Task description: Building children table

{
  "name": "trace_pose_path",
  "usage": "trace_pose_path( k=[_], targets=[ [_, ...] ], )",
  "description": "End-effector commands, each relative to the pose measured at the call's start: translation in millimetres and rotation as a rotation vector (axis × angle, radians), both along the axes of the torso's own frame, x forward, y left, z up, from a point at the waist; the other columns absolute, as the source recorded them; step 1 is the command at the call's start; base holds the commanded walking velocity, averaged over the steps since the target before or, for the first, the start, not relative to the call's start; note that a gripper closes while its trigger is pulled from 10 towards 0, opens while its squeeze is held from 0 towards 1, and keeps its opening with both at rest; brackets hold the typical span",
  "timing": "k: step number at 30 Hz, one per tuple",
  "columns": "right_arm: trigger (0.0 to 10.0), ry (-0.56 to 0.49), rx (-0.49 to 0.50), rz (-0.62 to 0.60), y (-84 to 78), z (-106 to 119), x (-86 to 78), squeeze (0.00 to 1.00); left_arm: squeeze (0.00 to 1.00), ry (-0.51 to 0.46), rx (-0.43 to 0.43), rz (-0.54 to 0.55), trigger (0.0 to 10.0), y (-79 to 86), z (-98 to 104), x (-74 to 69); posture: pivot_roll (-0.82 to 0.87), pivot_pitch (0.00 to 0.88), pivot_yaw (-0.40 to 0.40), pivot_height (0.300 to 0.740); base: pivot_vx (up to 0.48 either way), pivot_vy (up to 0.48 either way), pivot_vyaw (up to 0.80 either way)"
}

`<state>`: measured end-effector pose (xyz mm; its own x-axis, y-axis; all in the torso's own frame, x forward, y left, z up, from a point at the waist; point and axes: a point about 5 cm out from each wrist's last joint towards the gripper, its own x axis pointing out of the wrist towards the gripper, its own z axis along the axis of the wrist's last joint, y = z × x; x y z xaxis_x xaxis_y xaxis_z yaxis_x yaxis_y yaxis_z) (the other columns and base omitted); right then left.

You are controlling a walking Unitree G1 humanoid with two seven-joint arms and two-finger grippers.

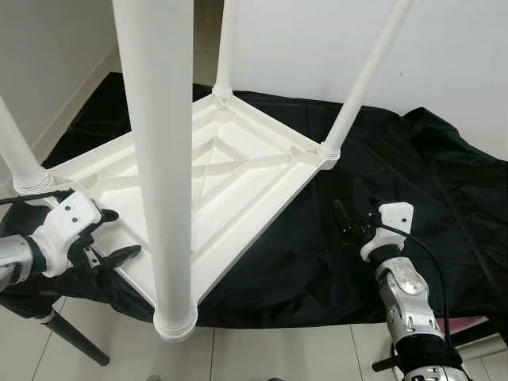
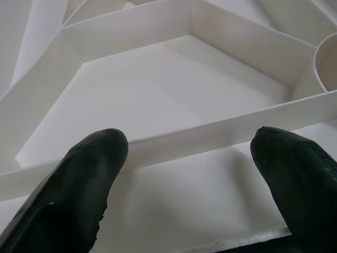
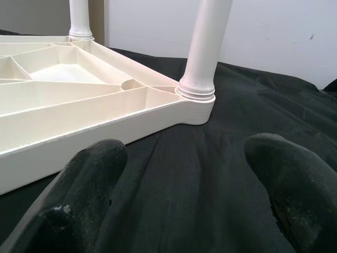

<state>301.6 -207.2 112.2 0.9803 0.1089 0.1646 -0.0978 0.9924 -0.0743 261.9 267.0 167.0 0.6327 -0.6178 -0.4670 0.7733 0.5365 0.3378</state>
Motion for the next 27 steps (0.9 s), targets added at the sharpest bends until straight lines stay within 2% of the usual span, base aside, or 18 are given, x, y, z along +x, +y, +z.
trace_pose_path(
  k=[1, 11, 27],
  targets=[
    [10.0, 0.025, -0.016, -0.016, -5.7, -4.1, -1.4, 0.0, 0.0, 0.16, 0.021, -0.242, 10.0, -9.1, -7.7, -11.4, 0.07, 0.031, -0.115, 0.74, 0.0, 0.0, 0.0],
    [10.0, 0.029, -0.008, -0.021, 0.1, -6.9, -2.8, 0.0, 0.0, 0.108, 0.032, -0.263, 10.0, -21.3, -5.4, 3.3, 0.06, 0.045, -0.091, 0.74, 0.0, 0.0, 0.0],
    [10.0, 0.018, -0.022, -0.077, -13.1, -6.1, -6.7, 0.0, 0.0, 0.156, 0.062, -0.402, 10.0, -38.6, -6.5, 13.4, 0.03, 0.055, -0.033, 0.74, 0.0, 0.0, 0.0]
  ],
)
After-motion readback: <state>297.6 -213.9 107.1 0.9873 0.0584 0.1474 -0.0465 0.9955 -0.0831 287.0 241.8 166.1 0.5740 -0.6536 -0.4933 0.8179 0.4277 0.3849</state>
